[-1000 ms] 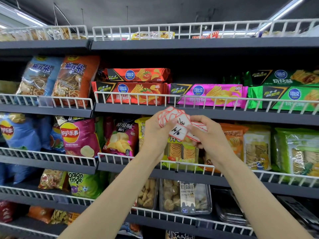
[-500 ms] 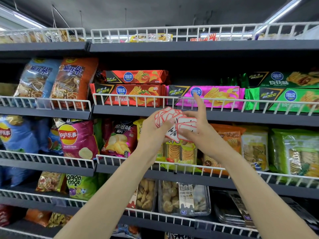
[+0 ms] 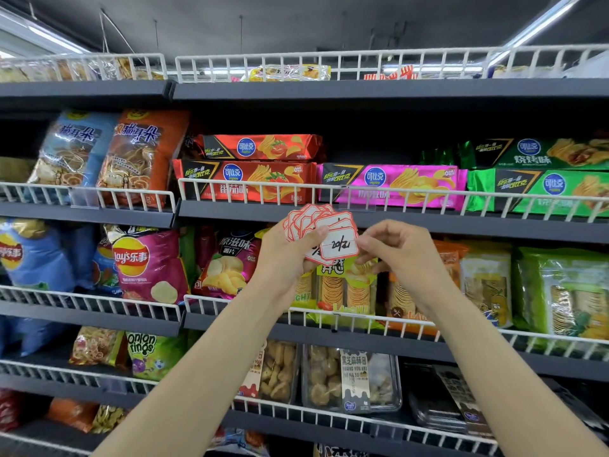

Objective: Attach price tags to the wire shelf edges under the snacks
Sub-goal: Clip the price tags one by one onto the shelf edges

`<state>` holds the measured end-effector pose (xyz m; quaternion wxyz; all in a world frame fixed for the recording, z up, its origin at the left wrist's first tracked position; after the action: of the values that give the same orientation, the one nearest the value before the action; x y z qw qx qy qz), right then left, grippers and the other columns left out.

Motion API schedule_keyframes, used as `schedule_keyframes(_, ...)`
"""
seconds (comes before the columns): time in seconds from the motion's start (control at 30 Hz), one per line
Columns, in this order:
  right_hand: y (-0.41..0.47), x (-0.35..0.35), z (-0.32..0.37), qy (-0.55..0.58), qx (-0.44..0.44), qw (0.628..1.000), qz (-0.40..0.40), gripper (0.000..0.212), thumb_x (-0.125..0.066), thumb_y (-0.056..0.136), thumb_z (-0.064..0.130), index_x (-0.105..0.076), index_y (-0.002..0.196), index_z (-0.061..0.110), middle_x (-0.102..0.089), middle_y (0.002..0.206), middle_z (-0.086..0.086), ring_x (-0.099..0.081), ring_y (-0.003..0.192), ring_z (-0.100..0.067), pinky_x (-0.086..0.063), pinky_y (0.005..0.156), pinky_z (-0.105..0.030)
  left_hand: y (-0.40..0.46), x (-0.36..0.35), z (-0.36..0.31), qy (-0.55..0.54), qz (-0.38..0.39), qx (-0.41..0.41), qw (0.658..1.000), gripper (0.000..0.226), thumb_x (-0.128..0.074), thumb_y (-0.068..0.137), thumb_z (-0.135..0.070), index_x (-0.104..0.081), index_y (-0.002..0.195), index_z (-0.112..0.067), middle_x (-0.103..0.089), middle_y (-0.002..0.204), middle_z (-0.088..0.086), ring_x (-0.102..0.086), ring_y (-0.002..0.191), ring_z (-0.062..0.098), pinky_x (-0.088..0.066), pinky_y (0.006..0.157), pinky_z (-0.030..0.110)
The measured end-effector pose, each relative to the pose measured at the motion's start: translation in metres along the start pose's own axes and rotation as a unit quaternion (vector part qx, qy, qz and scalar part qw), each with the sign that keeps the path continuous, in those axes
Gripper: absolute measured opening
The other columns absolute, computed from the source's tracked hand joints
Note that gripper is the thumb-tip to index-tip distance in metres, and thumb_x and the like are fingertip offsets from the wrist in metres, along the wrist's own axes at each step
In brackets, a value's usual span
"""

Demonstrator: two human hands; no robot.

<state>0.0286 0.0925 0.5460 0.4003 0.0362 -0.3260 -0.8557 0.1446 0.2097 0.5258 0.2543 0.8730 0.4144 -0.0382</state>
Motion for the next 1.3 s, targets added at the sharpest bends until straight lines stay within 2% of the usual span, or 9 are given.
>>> schedule_keyframes(0.13,0.0,-0.003,0.001,0.007,-0.004,1.0,0.004,0.007,-0.065,0.085,0.015,-0.066,0.087,0.008,-0.072,0.078,-0.003,-0.067,0.065,-0.01,-0.053,0.056,-0.018,-0.001,-0.002,-0.001,-0.023,0.005,0.001,1.0,0.028,-0.064,0.084,-0.004,-0.06,0.112,-0.008,-0.071,0.101,0.011,-0.07,0.084,0.02,-0.056,0.058,0.023)
schedule_keyframes(0.33,0.003,-0.001,0.0,-0.002,-0.005,1.0,-0.021,0.002,-0.067,0.082,0.008,-0.067,0.084,0.01,-0.072,0.079,-0.006,-0.066,0.062,-0.008,-0.052,0.058,-0.015,0.0,-0.004,0.0,-0.044,-0.006,0.022,0.999,0.032,-0.065,0.084,-0.005,-0.058,0.115,-0.006,-0.07,0.106,0.013,-0.069,0.091,0.024,-0.055,0.082,0.039)
schedule_keyframes(0.43,0.005,0.001,-0.002,-0.006,-0.01,1.0,-0.019,0.007,-0.067,0.083,0.007,-0.067,0.089,0.01,-0.072,0.079,-0.003,-0.066,0.064,-0.006,-0.051,0.058,-0.013,0.004,-0.003,0.002,-0.021,-0.019,0.015,0.999,0.03,-0.065,0.084,-0.007,-0.059,0.114,-0.007,-0.071,0.103,0.011,-0.069,0.091,0.025,-0.054,0.081,0.039)
schedule_keyframes(0.6,0.016,0.025,0.002,-0.029,0.003,0.998,-0.054,0.035,-0.057,0.09,0.003,-0.058,0.115,0.028,-0.07,0.085,-0.002,-0.066,0.072,-0.008,-0.054,0.07,-0.021,0.02,-0.001,-0.017,0.183,-0.036,-0.09,0.978,0.02,-0.064,0.087,-0.014,-0.064,0.107,-0.014,-0.071,0.097,0.003,-0.066,0.092,0.019,-0.051,0.082,0.034)
schedule_keyframes(0.7,0.033,0.041,0.01,-0.027,0.023,0.996,-0.084,0.032,-0.049,0.093,0.0,-0.06,0.113,0.022,-0.066,0.095,-0.009,-0.066,0.074,-0.009,-0.055,0.07,-0.022,0.037,-0.022,-0.032,0.35,0.021,-0.146,0.925,0.023,-0.063,0.088,-0.017,-0.06,0.111,-0.013,-0.067,0.101,-0.002,-0.063,0.098,0.018,-0.049,0.086,0.033)
schedule_keyframes(0.83,0.061,0.049,0.019,-0.135,0.067,0.982,-0.114,0.023,-0.052,0.093,0.004,-0.06,0.111,0.014,-0.064,0.101,-0.011,-0.066,0.086,-0.018,-0.057,0.068,-0.03,0.055,-0.049,-0.039,0.418,0.076,-0.145,0.894,0.028,-0.063,0.087,-0.012,-0.057,0.114,-0.011,-0.06,0.096,-0.004,-0.058,0.088,0.012,-0.043,0.073,0.021)
schedule_keyframes(1.07,0.091,0.052,0.037,-0.266,0.152,0.943,-0.129,0.003,-0.056,0.091,0.011,-0.059,0.092,0.012,-0.061,0.085,0.003,-0.056,0.079,-0.009,-0.037,0.06,-0.006,0.067,-0.044,-0.032,0.406,0.063,-0.121,0.904,0.013,-0.065,0.086,-0.011,-0.062,0.095,-0.002,-0.07,0.091,0.009,-0.066,0.082,0.021,-0.054,0.075,0.036)
schedule_keyframes(1.17,0.097,0.044,0.039,-0.296,0.158,0.937,-0.092,0.005,-0.053,0.093,0.011,-0.053,0.09,0.015,-0.064,0.089,0.001,-0.057,0.077,-0.008,-0.039,0.056,-0.003,0.068,-0.043,-0.028,0.351,0.088,-0.077,0.929,0.004,-0.065,0.086,-0.008,-0.061,0.085,-0.008,-0.07,0.084,0.004,-0.065,0.075,0.015,-0.05,0.064,0.026)
schedule_keyframes(1.3,0.098,0.034,0.041,-0.344,0.164,0.923,-0.058,0.006,-0.05,0.096,0.013,-0.048,0.091,0.017,-0.07,0.088,-0.008,-0.042,0.046,-0.006,-0.035,0.043,-0.007,0.066,-0.043,-0.027,0.304,0.11,-0.051,0.945,0.014,-0.066,0.085,-0.006,-0.059,0.077,-0.016,-0.068,0.074,-0.004,-0.063,0.059,-0.001,-0.043,0.05,0.012)
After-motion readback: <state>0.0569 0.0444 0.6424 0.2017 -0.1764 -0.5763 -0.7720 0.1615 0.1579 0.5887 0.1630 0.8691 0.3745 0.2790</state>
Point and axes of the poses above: each hand's wrist, its own y-axis towards the middle knuckle, its own x-axis out of the back of the hand, z = x × y, the point moved 8 cm from there along y, towards the middle knuckle
